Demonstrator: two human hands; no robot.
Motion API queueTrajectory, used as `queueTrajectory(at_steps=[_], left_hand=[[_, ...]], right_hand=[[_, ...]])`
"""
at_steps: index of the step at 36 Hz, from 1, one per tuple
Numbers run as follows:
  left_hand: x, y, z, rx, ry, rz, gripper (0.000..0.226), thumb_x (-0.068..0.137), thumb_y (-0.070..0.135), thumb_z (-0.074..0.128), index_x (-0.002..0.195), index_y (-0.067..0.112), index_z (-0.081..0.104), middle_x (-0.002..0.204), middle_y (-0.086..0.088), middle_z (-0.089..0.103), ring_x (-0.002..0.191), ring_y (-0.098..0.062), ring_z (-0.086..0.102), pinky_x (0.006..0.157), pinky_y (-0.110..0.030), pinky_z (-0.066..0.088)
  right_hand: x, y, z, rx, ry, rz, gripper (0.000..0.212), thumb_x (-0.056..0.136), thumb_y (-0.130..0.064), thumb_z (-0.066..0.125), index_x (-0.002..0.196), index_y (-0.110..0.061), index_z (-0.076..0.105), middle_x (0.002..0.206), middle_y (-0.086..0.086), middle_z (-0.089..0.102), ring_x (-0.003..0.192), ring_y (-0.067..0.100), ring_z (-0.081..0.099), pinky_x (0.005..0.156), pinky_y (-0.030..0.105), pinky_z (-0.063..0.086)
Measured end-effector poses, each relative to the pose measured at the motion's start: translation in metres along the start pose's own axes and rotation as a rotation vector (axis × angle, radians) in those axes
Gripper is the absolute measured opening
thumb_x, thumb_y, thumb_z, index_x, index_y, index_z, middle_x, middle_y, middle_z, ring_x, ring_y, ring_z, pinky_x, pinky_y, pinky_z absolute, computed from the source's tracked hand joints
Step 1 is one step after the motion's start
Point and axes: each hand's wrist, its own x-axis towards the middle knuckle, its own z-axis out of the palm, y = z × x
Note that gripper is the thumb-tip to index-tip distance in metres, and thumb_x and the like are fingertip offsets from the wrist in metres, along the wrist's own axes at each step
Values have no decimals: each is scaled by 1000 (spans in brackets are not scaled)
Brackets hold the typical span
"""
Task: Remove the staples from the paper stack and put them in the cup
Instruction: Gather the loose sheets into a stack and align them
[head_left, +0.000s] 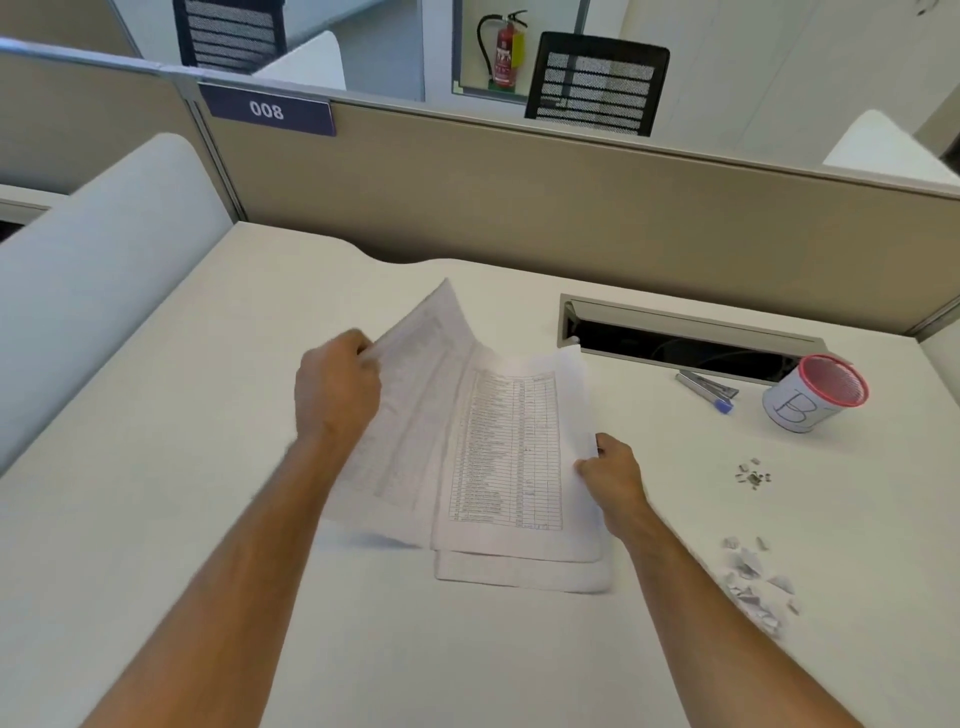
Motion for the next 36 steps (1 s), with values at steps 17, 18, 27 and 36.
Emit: queueTrajectory(at_steps=[17, 18, 27, 36], left_hand=[[3, 52, -30, -867, -304, -235, 21, 81, -7, 78, 73, 6, 64, 76, -17, 69, 68, -26, 68, 71, -38, 61], [-2, 48, -17, -850, -344, -261, 22, 81, -8, 77, 72, 5, 63, 77, -18, 69, 69, -27, 68, 71, -39, 61], [-48, 13, 88, -433, -291, -306, 6, 86, 4, 70, 86, 9, 69, 88, -8, 73, 82, -29, 70, 74, -39, 59], [-61, -4, 130, -302, -327, -280, 12, 100, 6, 57, 110, 4, 64, 106, -9, 71, 84, -23, 67, 58, -21, 51]], right_hand=[[0, 4, -10, 203, -97, 48, 21, 77, 0, 61, 94, -2, 71, 101, 22, 74, 87, 34, 72, 84, 47, 59], [-5, 0, -11, 234, -111, 52, 16, 78, -3, 63, 91, 0, 71, 99, 23, 74, 82, 33, 72, 81, 48, 59], [-14, -13, -15, 310, -237, 147, 11, 92, -7, 66, 85, 0, 69, 78, 12, 69, 57, 20, 64, 56, 29, 54], [-8, 1, -4, 279, -181, 158, 37, 91, -37, 74, 116, -11, 68, 109, 7, 78, 100, 26, 75, 92, 47, 59]])
